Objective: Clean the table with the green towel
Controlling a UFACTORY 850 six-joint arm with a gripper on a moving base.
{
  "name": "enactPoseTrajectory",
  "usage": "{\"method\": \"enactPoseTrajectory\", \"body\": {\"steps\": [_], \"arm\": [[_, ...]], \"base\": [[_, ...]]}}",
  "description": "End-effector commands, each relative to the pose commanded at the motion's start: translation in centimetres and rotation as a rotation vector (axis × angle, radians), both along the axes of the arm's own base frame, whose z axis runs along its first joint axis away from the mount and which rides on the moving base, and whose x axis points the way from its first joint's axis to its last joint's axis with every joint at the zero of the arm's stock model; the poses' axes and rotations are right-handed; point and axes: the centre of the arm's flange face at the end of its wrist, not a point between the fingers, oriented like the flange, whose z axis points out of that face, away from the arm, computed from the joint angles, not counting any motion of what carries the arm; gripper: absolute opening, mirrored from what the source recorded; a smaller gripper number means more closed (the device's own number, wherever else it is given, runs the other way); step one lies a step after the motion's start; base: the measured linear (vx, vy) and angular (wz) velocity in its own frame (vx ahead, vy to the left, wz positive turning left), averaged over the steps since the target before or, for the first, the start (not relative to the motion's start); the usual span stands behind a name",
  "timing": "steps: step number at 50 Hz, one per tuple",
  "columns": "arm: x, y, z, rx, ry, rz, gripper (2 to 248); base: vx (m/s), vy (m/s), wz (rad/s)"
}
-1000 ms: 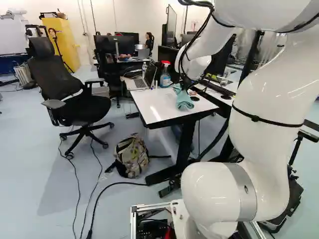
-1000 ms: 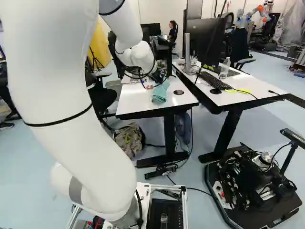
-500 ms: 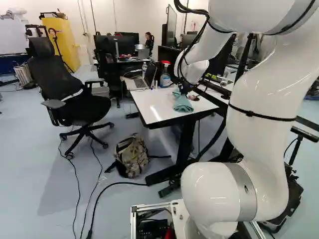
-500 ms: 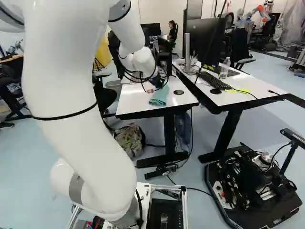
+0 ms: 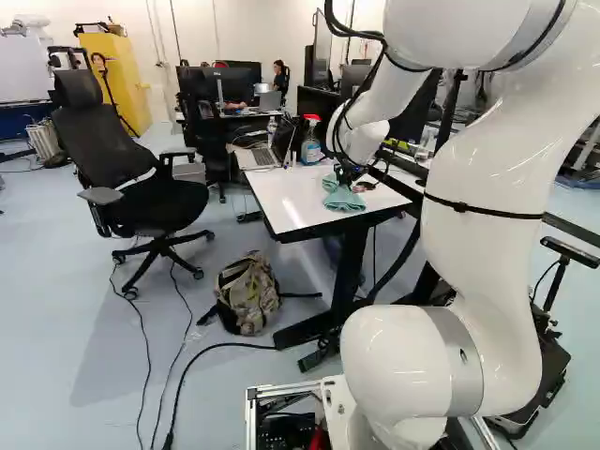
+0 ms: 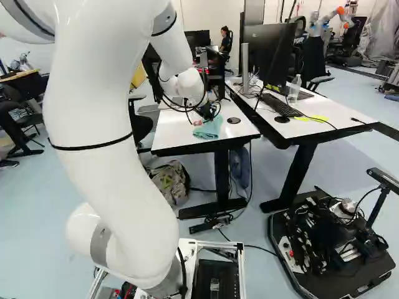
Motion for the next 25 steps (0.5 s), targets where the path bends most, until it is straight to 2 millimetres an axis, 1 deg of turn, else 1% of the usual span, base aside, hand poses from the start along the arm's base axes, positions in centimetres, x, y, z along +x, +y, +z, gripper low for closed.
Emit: {"method": "enactPoseTrajectory", "body": {"steps": [25], "arm": [[-0.29,0.05,-0.23,0.007,0.041,-0.001,27]], "base": [[0.000,0.000,0.000]]}}
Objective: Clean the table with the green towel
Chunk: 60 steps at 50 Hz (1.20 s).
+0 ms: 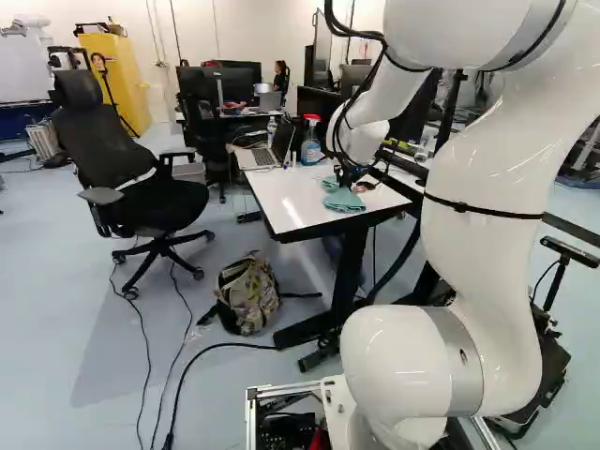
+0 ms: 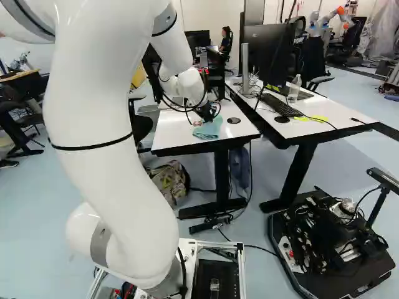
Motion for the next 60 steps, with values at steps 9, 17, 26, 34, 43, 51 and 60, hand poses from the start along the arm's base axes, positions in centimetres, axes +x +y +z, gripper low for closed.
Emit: {"method": "enactPoseTrajectory", "body": {"steps": [9,17,26,34,43,51,60], "arm": [[-0.2,0.0,-0.2,0.009,0.032,-0.004,27],[-0.4,0.1,-0.3,0.017,0.060,-0.008,27],[-0.6,0.1,-0.4,0.022,0.081,-0.010,27],[-0.6,0.1,-0.4,0.022,0.081,-0.010,27],[-0.4,0.1,-0.4,0.022,0.080,-0.010,27],[0.6,0.2,-0.5,0.021,0.076,-0.005,27],[2.2,0.4,-0.5,0.020,0.068,0.002,27]], "base": [[0.000,0.000,0.000],[0.000,0.000,0.000],[0.000,0.000,0.000],[0.000,0.000,0.000],[0.000,0.000,0.000],[0.000,0.000,0.000],[0.000,0.000,0.000]]}}
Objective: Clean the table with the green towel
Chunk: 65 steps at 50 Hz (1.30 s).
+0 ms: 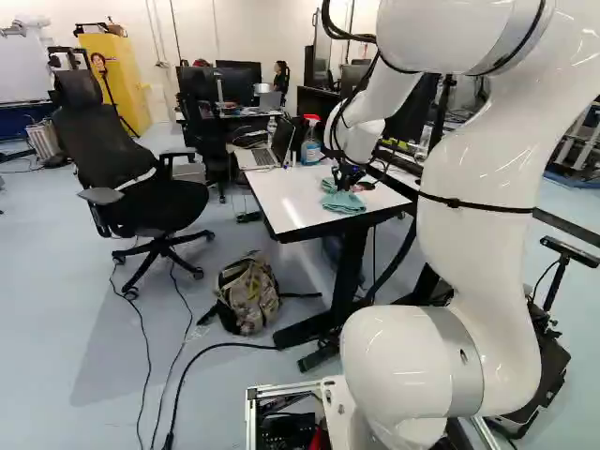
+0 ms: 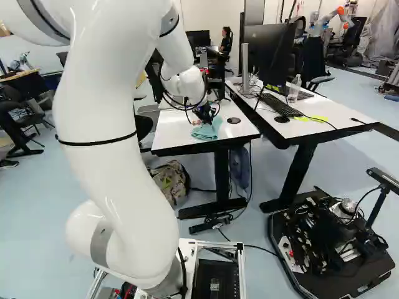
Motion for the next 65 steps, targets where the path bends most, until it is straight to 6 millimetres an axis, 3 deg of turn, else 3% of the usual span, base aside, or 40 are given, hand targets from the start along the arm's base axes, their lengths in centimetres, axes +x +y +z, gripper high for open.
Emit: {"method": "enactPoseTrajectory", "body": {"steps": [22,31,41,65], "arm": [[4.1,0.5,-0.2,-0.003,-0.023,0.018,27],[4.3,0.5,-0.2,-0.003,-0.024,0.018,27],[3.5,0.2,-0.2,-0.003,-0.019,0.012,27],[-0.9,-1.3,0.0,0.001,0.004,-0.026,27]], "base": [[0.000,0.000,0.000],[0.000,0.000,0.000],[0.000,0.000,0.000],[0.000,0.000,0.000]]}}
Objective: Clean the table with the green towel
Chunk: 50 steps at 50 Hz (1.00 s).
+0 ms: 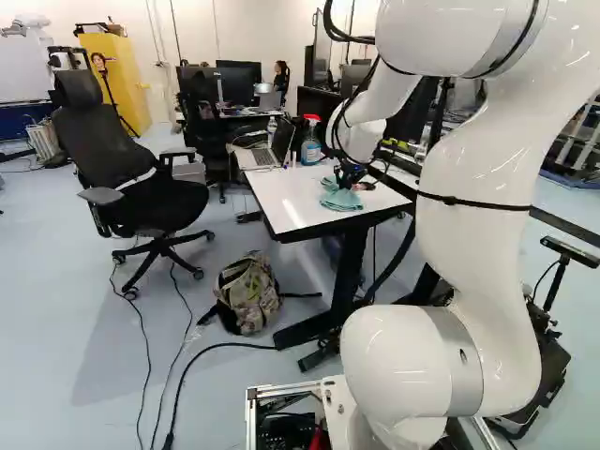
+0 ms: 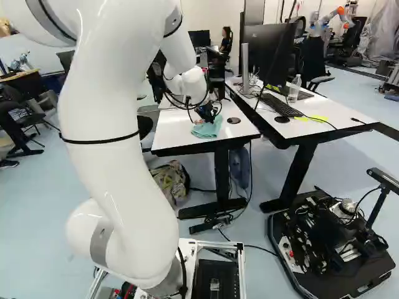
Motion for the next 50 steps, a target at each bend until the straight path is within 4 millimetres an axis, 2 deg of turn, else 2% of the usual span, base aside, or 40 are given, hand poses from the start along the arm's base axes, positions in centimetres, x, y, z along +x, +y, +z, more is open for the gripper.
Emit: {"method": "enactPoseTrajectory", "body": {"steps": [11,20,50], "arm": [[-1.9,-0.7,0.1,0.002,0.009,-0.018,27],[-1.9,-0.7,0.1,0.002,0.008,-0.018,27],[3.2,1.2,-0.2,-0.003,-0.016,0.029,27]], "base": [[0.000,0.000,0.000],[0.000,0.000,0.000],[0.000,0.000,0.000]]}}
